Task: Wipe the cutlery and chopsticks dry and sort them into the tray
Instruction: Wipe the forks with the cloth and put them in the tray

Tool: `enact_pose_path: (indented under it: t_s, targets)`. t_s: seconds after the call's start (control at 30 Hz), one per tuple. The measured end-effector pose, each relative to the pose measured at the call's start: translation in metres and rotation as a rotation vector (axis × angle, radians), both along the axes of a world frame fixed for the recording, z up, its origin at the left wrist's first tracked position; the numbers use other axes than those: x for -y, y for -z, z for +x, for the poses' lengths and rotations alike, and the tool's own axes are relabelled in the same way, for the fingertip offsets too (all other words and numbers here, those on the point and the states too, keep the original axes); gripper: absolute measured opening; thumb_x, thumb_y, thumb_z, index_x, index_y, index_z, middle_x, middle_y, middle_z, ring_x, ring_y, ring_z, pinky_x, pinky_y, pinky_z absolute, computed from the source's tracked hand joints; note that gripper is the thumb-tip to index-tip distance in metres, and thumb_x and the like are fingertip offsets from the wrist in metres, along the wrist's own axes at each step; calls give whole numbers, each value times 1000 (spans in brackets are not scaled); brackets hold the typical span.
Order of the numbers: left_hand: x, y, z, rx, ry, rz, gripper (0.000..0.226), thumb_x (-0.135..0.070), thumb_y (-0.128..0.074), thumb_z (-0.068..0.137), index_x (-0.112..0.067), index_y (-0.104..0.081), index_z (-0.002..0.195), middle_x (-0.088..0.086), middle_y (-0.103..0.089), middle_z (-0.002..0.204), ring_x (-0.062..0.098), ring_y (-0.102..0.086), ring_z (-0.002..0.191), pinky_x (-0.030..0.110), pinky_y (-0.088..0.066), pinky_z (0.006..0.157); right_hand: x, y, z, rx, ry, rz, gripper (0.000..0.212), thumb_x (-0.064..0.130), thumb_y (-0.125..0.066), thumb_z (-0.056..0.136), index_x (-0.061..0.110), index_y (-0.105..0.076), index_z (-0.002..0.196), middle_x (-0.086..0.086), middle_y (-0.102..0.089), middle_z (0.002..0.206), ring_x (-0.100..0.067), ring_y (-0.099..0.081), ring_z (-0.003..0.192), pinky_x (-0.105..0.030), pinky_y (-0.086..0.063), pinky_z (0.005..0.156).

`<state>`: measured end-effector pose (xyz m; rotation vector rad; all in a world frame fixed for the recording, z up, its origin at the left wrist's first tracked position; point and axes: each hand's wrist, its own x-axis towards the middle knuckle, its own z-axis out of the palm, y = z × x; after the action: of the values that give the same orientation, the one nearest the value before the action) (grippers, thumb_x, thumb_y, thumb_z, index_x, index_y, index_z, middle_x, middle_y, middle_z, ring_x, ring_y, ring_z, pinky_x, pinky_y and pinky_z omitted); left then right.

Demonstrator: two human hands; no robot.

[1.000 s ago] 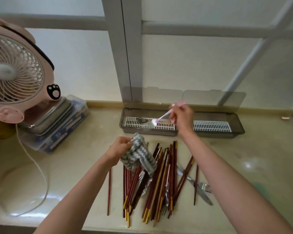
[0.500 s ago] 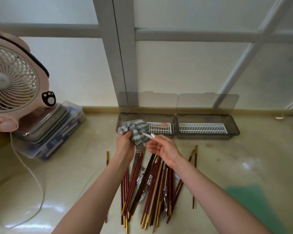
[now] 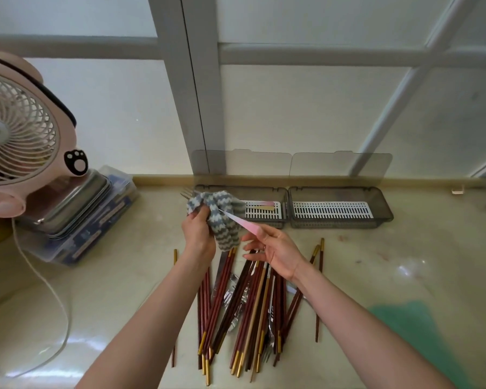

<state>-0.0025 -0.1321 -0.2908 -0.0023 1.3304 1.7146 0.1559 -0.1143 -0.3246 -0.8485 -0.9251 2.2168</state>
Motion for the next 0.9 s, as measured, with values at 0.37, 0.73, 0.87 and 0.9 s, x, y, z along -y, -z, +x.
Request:
enact_pose_path:
  t_s: [0.37, 0.73, 0.87, 0.9]
  targets:
    - [17, 4, 35, -107, 273, -50, 18, -13, -44, 96, -4, -60, 93, 14, -66, 96, 25, -66, 89, 32, -55, 69, 0, -12, -25, 282, 146, 30, 41, 16, -72, 77, 4, -53, 111, -10, -65, 99, -20, -68, 70, -34, -57, 52]
    - [15, 16, 34, -727, 583, -372, 16, -9, -60, 88, 1, -63, 100, 9, -66, 97, 20, -65, 83, 25, -55, 70, -15, -13, -25, 589, 396, 370, 24, 19, -63, 87, 21, -61, 111, 5, -61, 98, -11, -57, 87, -24, -48, 75]
    - [19, 23, 43, -837, 711, -381, 5, -3, -57, 88, -3, -62, 90, 4, -62, 85, 14, -61, 73, 12, -47, 50, -19, -18, -34, 605, 303, 404, 16, 9, -58, 91, 11, -68, 104, -2, -66, 81, 2, -55, 60, -10, -44, 55]
    - [20, 24, 43, -833, 725, -373, 5, -5, -57, 88, -3, -62, 90, 5, -63, 87, 16, -62, 76, 12, -47, 51, -20, -18, -33, 594, 306, 387, 15, 7, -57, 91, 10, -68, 101, -3, -65, 76, 3, -53, 52, -11, -42, 52]
